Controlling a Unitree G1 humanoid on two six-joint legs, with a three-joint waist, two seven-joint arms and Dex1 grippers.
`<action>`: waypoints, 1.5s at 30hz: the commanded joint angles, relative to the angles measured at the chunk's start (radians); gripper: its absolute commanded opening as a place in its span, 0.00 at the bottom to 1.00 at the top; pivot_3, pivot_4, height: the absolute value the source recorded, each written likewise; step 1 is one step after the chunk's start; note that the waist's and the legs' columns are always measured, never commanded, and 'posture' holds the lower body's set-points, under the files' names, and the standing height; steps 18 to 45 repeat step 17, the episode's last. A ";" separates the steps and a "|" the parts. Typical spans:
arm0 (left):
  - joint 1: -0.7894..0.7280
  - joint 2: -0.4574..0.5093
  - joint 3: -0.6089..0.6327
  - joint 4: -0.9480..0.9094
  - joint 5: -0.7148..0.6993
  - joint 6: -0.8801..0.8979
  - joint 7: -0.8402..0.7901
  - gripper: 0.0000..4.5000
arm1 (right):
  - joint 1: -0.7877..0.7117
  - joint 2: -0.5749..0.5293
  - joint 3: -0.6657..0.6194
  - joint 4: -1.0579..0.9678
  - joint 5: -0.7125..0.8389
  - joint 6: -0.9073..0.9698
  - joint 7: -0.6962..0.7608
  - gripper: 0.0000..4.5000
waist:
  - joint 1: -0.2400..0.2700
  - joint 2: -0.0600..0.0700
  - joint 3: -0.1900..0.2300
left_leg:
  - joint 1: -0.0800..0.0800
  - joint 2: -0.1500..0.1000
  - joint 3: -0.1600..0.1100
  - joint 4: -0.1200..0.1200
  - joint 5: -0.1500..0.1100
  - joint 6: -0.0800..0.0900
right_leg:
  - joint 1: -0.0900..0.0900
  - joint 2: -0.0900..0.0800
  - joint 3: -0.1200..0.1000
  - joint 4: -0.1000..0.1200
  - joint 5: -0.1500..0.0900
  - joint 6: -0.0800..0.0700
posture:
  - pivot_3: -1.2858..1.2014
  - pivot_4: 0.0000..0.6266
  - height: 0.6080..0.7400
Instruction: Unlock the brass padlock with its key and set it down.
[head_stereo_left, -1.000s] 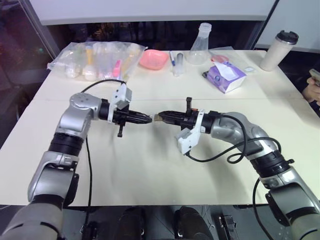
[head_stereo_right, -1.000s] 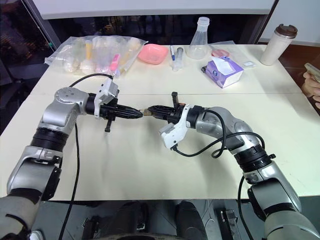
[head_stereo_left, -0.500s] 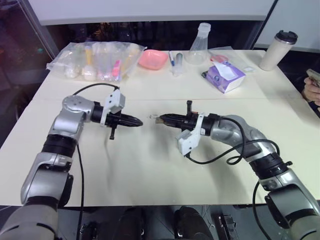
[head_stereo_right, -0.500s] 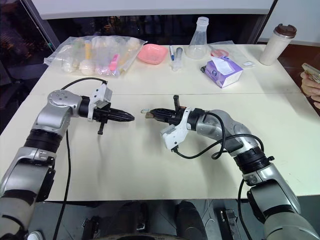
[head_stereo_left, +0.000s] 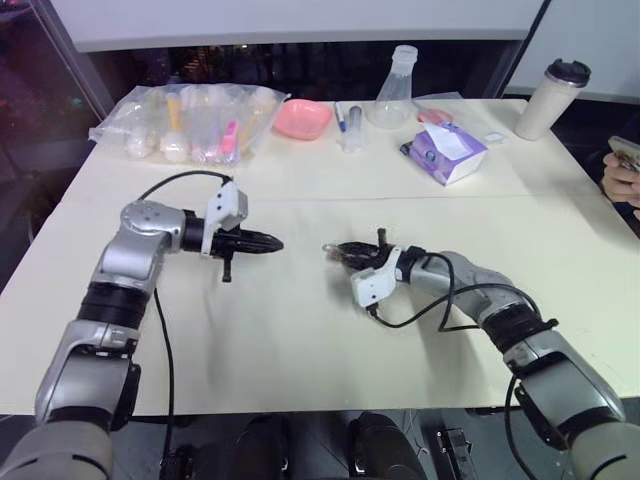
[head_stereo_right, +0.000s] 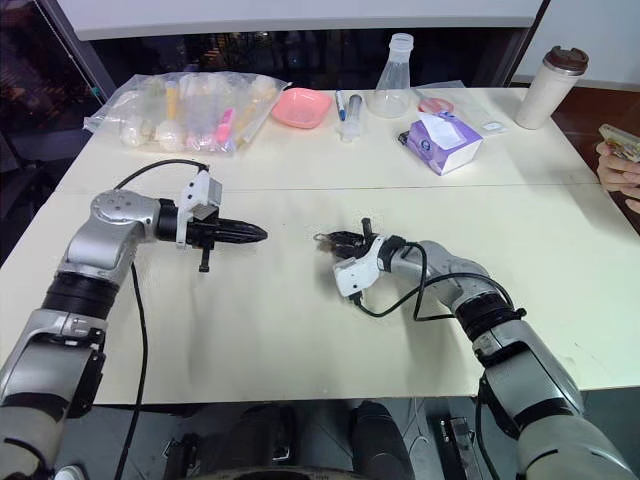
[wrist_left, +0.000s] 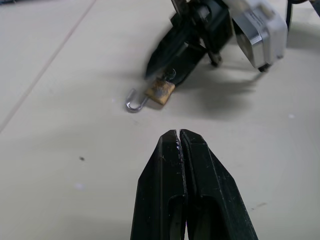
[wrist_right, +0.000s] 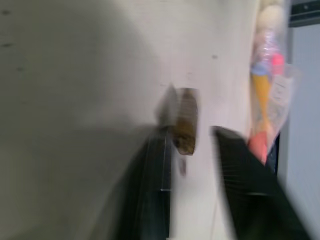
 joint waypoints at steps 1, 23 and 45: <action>0.017 0.015 0.030 -0.071 -0.027 0.015 0.012 0.00 | 0.006 -0.014 0.017 -0.030 0.001 -0.015 0.012 0.73 | 0.002 0.000 0.000 | 0.000 0.000 0.000 0.000 0.000 0.000 | 0.000 0.000 0.000 0.000 0.000 0.000 | 0.52 0.24 0.81; 0.113 0.074 0.047 -0.224 -0.069 0.084 0.032 0.00 | 0.438 -0.306 -0.347 -0.931 0.900 0.946 0.723 0.98 | 0.009 0.000 0.000 | 0.002 0.000 -0.005 0.000 -0.004 0.007 | 0.005 -0.001 0.000 -0.002 0.000 0.000 | 0.52 0.24 0.81; 0.113 0.074 0.047 -0.224 -0.069 0.084 0.032 0.00 | 0.438 -0.306 -0.347 -0.931 0.900 0.946 0.723 0.98 | 0.009 0.000 0.000 | 0.002 0.000 -0.005 0.000 -0.004 0.007 | 0.005 -0.001 0.000 -0.002 0.000 0.000 | 0.52 0.24 0.81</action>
